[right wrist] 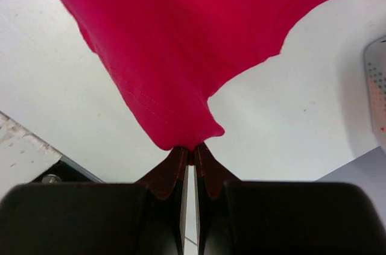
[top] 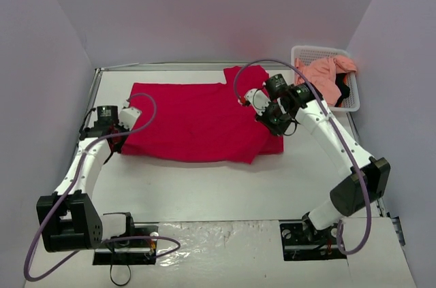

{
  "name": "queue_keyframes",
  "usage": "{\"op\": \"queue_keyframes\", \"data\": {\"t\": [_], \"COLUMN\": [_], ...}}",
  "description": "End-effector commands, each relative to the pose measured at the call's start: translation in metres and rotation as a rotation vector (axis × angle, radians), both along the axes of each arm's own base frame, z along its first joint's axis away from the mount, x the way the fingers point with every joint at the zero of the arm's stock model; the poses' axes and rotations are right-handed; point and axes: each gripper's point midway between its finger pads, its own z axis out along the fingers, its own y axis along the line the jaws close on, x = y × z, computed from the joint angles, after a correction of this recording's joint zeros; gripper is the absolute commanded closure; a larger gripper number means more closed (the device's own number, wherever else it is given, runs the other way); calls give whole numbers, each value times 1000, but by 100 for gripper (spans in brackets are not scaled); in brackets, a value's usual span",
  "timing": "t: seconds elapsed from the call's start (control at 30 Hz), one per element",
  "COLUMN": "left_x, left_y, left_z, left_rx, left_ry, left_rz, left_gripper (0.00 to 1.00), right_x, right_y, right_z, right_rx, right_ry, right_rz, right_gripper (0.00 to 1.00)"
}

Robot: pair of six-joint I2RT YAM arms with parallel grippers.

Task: Fold and stack the t-shirts
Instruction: Fold the flattened tshirt in 1/3 of the way

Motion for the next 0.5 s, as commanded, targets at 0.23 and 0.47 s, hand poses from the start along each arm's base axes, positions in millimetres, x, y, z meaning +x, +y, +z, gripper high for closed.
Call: {"op": "queue_keyframes", "data": {"t": [0.23,0.47], "left_x": [38,60], "left_y": [11,19], "left_z": [33,22], "left_rx": [-8,5], "left_ry": [-45,-25], "left_rz": [84,92], "left_gripper": [98,98], "right_x": [88,144], "right_y": [-2,-5], "right_z": [8,-9], "right_rx": [-25,-30], "right_ry": [-45,-47], "right_rz": [-50,-115], "right_gripper": [100,100]}}
